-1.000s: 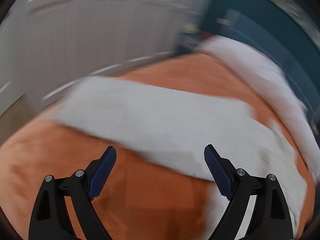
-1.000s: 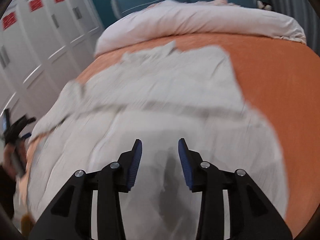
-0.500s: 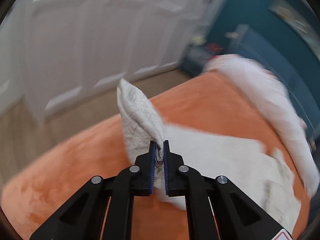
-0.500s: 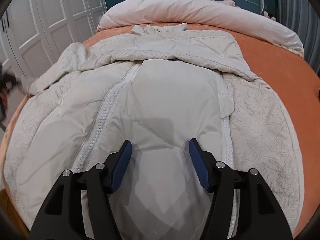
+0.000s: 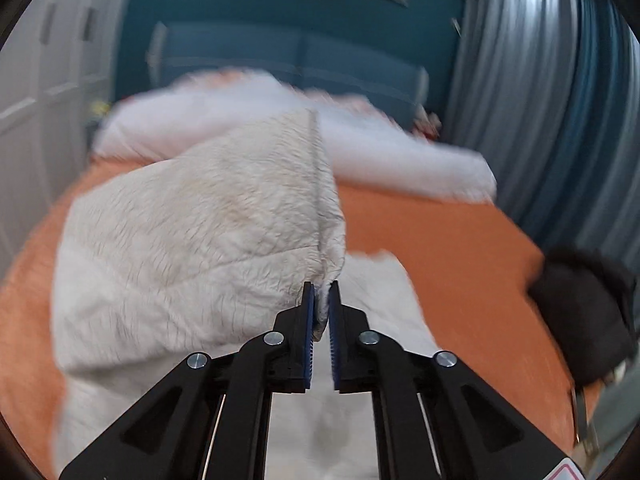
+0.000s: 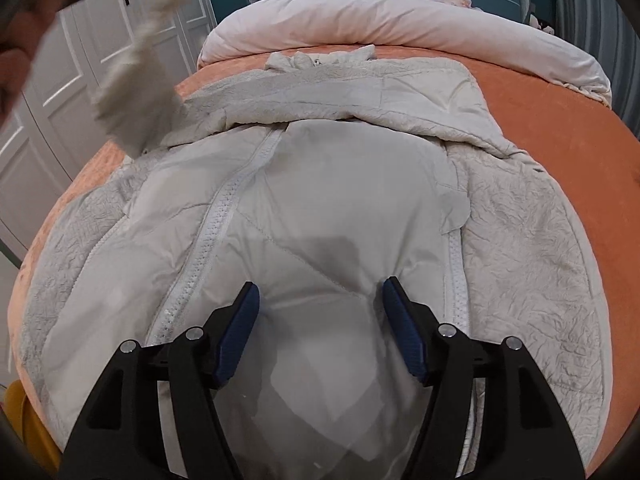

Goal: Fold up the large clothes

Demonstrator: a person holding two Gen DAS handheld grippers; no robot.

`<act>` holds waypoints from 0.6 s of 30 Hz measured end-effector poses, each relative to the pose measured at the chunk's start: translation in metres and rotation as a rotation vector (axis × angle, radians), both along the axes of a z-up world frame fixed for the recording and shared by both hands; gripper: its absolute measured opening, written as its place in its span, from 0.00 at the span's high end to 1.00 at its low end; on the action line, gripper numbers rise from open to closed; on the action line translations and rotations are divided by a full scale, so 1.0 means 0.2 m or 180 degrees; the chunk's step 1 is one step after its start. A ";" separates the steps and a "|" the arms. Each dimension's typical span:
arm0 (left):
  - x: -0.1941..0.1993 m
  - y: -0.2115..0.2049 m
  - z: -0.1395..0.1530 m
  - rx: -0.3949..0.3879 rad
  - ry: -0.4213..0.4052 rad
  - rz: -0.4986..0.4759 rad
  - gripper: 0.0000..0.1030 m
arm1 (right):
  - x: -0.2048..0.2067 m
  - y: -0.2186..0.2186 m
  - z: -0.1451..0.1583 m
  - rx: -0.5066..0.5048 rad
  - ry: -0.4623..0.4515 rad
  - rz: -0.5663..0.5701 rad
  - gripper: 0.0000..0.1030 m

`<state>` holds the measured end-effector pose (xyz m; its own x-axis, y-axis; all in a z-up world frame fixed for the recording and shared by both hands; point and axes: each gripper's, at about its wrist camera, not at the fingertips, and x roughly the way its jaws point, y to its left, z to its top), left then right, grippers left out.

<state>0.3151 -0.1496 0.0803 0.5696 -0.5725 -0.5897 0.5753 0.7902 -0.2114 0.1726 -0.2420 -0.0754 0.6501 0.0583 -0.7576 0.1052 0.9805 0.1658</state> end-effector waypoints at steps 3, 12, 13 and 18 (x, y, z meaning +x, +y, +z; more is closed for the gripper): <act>-0.02 -0.17 -0.22 0.0236 0.0274 -0.0090 0.62 | -0.01 -0.01 0.00 0.0057 -0.0020 0.0014 0.38; -0.07 0.22 -0.23 0.0048 0.0389 0.0231 0.23 | -0.01 -0.04 0.01 0.0243 -0.0068 0.0067 0.34; -0.04 0.28 -0.21 0.0100 0.0349 0.0335 0.23 | -0.01 -0.05 0.02 0.0301 -0.0069 0.0056 0.34; 0.20 0.69 -0.28 0.0254 0.0402 0.1129 0.23 | 0.06 -0.25 0.20 0.0586 -0.0231 -0.0171 0.34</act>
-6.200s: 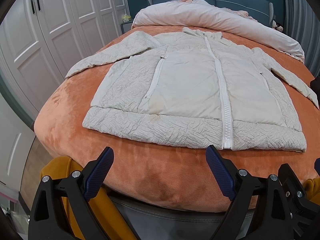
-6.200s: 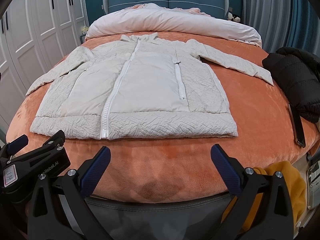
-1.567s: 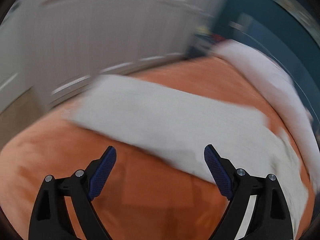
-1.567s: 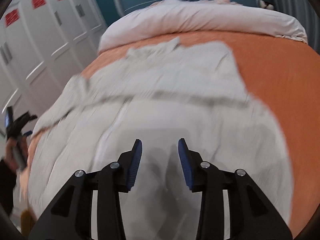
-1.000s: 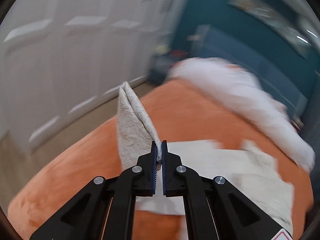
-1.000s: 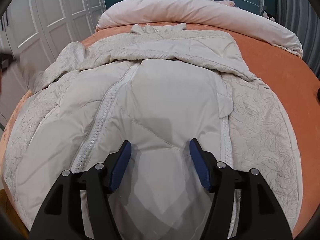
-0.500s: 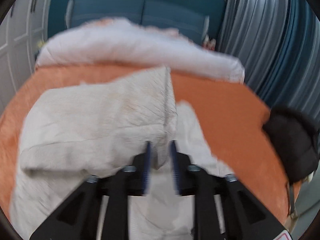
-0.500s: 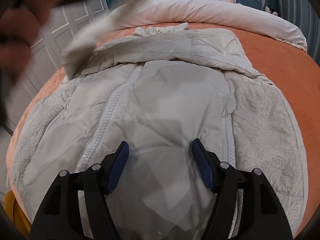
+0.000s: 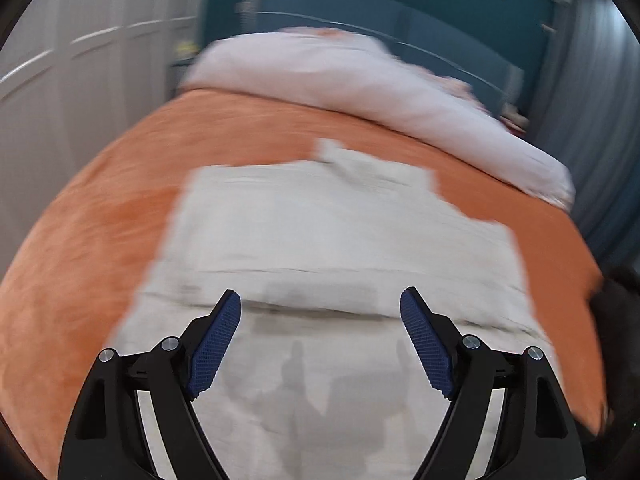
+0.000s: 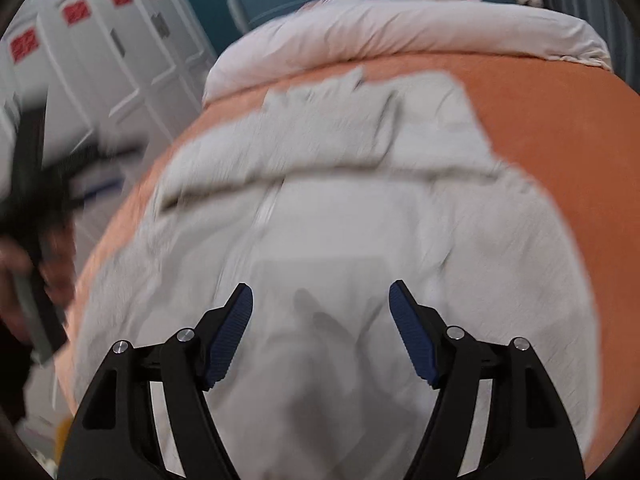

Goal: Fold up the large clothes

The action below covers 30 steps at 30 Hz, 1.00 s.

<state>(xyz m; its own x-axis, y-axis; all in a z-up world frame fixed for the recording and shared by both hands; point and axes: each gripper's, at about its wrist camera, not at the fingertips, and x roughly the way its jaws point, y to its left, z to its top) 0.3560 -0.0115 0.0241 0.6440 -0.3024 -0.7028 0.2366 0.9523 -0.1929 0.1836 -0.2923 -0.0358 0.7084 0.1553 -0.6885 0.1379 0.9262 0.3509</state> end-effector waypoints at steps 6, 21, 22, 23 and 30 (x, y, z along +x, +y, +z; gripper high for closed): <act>0.23 0.23 -0.16 0.0157 0.0151 0.0547 0.24 | 0.38 -0.31 0.08 0.0211 0.0060 -0.0398 0.34; 0.38 0.19 -0.38 0.0576 0.0201 0.0671 0.25 | 0.75 -0.30 0.24 0.0471 -0.0527 -0.0354 0.96; 0.38 0.19 -0.38 0.0556 0.0199 0.0647 0.25 | 0.75 -0.32 0.26 0.0447 -0.0568 -0.0375 0.96; 0.38 0.18 -0.39 0.0555 0.0189 0.0624 0.24 | 0.77 -0.34 0.25 0.0357 -0.0514 -0.0376 0.96; 0.37 0.14 -0.45 0.0748 0.0160 0.0617 0.24 | 0.82 -0.34 -0.25 0.0102 0.0234 -0.0379 0.93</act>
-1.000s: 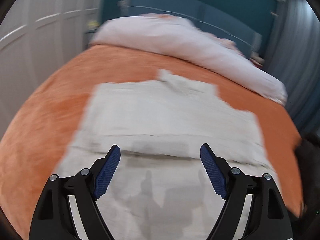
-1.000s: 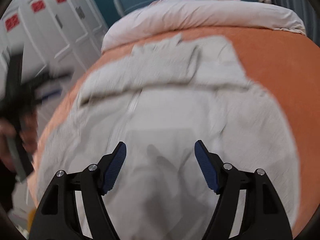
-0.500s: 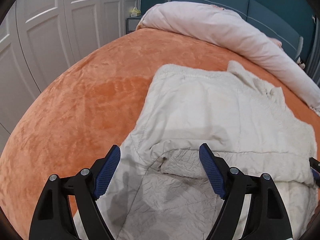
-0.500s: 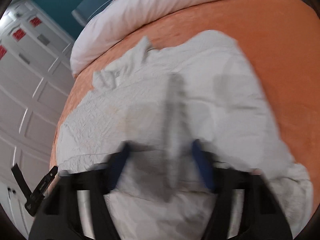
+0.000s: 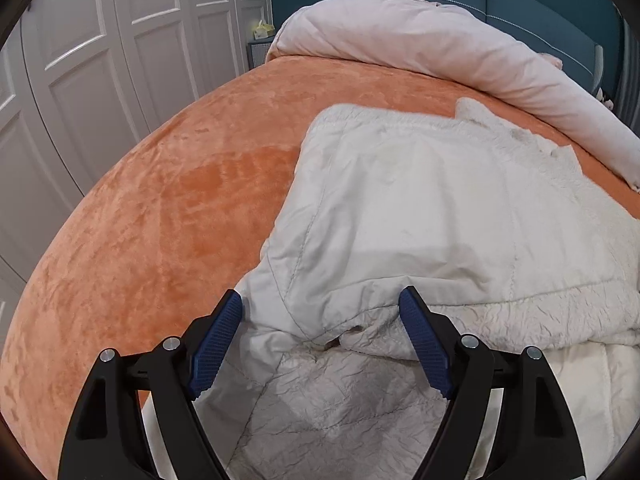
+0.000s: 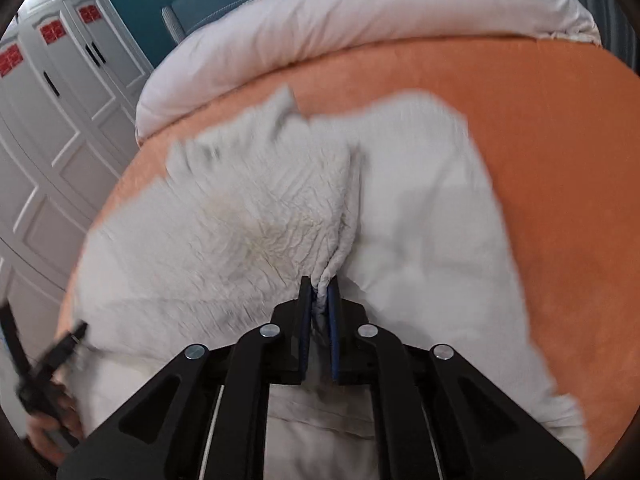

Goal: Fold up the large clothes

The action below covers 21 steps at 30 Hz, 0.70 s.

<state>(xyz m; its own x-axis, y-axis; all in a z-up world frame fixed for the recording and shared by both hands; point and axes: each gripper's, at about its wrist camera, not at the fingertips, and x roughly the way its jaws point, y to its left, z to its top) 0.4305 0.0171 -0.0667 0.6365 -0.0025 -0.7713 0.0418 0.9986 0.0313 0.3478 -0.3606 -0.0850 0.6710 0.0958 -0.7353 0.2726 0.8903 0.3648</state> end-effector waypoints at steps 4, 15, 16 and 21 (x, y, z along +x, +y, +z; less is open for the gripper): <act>0.00 -0.01 -0.02 0.0068 -0.0011 0.0000 0.24 | -0.03 0.03 0.02 -0.0090 -0.0048 -0.0059 0.86; 0.02 -0.02 -0.06 0.0118 0.0015 0.0048 0.23 | -0.05 0.07 0.37 -0.0686 -0.0542 -0.0192 0.79; 0.02 -0.02 -0.06 0.0129 0.0017 0.0052 0.23 | -0.02 0.10 0.37 -0.0724 -0.0535 -0.0123 0.79; 0.02 -0.02 -0.08 0.0153 0.0024 0.0058 0.23 | 0.12 0.19 0.25 -0.0849 -0.0291 0.0028 0.79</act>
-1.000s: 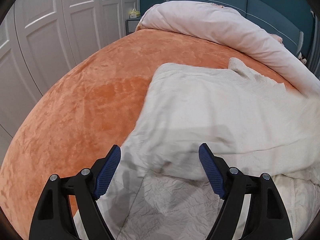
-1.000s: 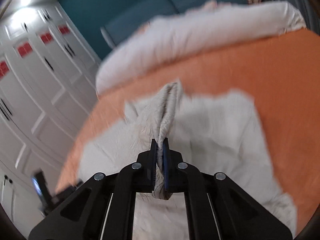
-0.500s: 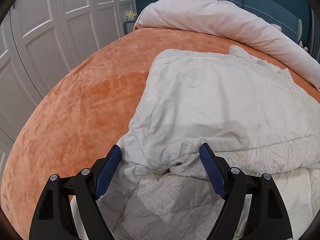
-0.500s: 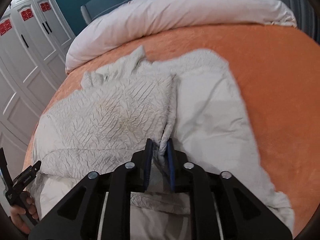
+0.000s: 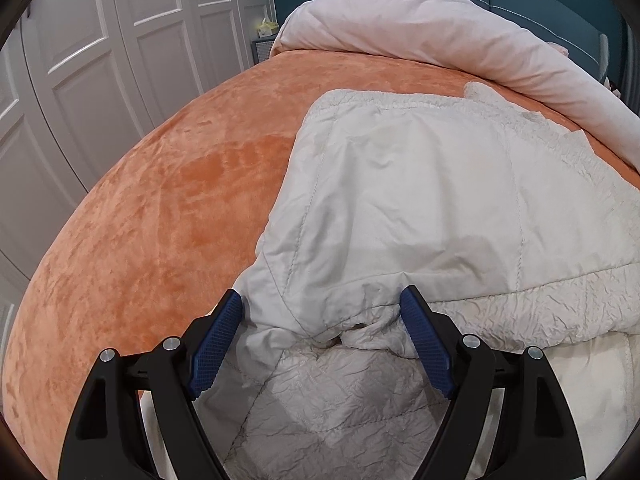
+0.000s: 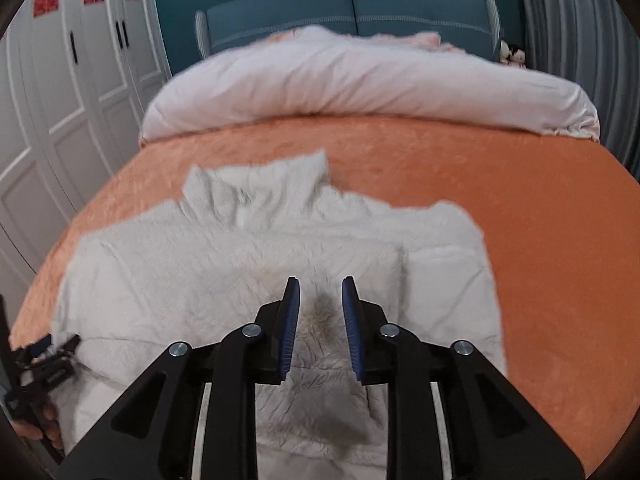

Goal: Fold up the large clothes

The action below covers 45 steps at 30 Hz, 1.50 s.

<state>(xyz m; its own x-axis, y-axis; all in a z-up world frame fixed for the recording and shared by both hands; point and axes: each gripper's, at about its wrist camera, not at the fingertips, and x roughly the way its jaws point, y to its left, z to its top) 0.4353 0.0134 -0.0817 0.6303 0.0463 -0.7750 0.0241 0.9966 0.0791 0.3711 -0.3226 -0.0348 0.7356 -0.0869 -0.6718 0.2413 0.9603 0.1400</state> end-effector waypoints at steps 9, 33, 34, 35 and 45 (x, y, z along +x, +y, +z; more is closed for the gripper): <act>0.01 0.01 -0.03 -0.0034 0.0005 0.0007 0.21 | 0.07 -0.07 -0.23 0.0329 0.0204 -0.0028 0.82; -0.70 0.68 0.30 -0.0974 0.0386 0.0030 0.15 | -1.22 -0.31 0.04 0.0669 0.0369 0.0102 0.33; -0.79 0.72 0.28 -0.1052 0.0488 0.0044 0.15 | -1.39 -0.34 -0.01 0.0731 0.0493 0.0036 0.33; -0.89 0.76 0.25 -0.1156 0.0606 0.0053 0.15 | -1.50 -0.36 -0.04 0.0800 0.0589 -0.0021 0.33; -1.25 0.70 0.11 -0.1409 0.0784 0.0158 0.22 | -1.84 -0.34 -0.32 0.1946 0.0548 -0.0332 0.31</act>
<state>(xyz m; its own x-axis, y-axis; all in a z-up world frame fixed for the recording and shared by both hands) 0.1850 0.1534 -0.0592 0.4317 -0.2949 -0.8525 -0.0593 0.9337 -0.3530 0.0034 -0.3916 -0.0997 0.6212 0.2839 -0.7304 0.3970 0.6896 0.6057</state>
